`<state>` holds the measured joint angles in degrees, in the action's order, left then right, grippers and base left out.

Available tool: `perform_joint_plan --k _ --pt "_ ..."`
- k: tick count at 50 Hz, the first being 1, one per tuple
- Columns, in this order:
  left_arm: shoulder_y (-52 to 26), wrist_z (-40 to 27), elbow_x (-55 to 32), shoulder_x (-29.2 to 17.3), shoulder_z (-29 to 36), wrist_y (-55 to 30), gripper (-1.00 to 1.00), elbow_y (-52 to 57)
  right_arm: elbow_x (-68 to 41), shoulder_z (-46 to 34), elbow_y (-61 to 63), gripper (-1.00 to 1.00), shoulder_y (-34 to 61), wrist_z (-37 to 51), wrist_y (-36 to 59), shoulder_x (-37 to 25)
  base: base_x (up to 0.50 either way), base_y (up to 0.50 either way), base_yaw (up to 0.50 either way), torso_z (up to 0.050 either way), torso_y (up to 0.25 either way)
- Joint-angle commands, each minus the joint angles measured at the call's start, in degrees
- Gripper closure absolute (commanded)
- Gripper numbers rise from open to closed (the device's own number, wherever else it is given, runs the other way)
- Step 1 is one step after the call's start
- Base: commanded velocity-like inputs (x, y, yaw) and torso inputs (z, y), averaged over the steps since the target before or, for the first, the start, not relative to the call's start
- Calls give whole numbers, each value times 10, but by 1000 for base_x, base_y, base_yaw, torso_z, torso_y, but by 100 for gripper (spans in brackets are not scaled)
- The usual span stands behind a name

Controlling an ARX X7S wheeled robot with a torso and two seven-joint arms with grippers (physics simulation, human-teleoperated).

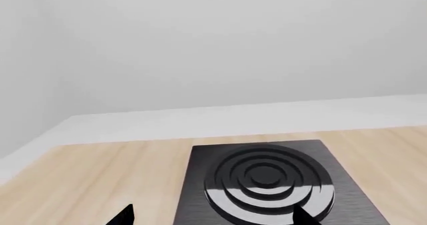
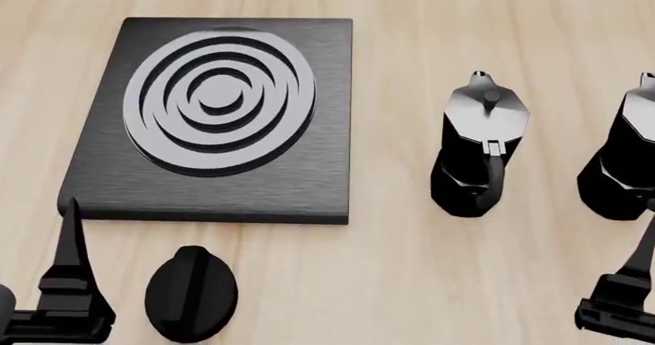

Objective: Put the right moka pot on the stove.

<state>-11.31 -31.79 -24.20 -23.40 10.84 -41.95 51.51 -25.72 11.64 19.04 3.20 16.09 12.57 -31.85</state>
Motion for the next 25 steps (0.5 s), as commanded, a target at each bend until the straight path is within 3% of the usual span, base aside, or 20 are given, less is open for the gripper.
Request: perform_joint_plan --k 1,16,25 --pt "1 -5 0 -2 0 2 -100 0 -4 -13 -36 -100 38 -7 15 -6 0 0 0 0 0" --pt "0 -8 -5 -3 0 4 -100 -2 -28 -27 -57 -100 104 -6 83 -27 0 0 0 0 0" --pt "-4 -12 -10 -4 0 -2 -100 0 -14 -40 -103 -100 119 -16 61 -18 0 0 0 0 0"
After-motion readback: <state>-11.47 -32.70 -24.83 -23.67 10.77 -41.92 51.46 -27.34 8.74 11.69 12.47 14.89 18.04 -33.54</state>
